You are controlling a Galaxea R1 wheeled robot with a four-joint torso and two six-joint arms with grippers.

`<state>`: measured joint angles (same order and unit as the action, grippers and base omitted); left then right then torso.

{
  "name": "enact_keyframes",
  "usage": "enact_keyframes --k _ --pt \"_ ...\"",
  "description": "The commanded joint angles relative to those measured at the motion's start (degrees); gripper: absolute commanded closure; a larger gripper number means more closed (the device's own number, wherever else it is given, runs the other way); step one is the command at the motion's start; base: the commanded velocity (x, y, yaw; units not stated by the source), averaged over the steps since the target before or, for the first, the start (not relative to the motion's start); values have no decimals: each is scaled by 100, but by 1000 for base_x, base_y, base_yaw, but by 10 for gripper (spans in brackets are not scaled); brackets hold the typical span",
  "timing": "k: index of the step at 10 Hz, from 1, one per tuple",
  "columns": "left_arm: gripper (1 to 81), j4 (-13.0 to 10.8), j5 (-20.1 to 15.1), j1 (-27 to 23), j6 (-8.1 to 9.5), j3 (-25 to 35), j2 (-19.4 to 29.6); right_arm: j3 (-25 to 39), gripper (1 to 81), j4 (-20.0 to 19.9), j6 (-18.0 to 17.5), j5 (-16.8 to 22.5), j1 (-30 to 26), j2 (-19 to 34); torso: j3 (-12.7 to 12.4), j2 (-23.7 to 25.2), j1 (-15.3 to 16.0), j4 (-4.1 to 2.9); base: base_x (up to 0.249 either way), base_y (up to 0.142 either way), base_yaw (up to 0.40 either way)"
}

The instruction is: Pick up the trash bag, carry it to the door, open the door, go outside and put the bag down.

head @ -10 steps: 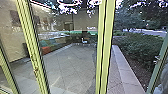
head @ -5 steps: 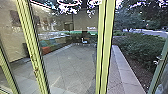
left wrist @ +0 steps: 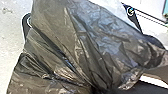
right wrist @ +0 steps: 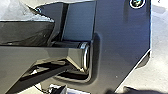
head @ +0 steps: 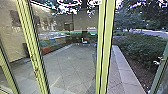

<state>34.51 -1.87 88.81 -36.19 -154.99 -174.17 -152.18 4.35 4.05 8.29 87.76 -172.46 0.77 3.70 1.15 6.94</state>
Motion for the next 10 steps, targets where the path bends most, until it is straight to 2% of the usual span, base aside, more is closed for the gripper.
enact_keyframes --k 1,10 --pt "811 -15 -446 -280 -63 4 -31 -364 10 13 0 -20 -167 -265 0 0 0 0 0 0 0" --pt "811 -93 -525 -289 -81 21 -22 -391 10 22 8 -20 -158 -362 -2 2 -2 0 0 0 0"
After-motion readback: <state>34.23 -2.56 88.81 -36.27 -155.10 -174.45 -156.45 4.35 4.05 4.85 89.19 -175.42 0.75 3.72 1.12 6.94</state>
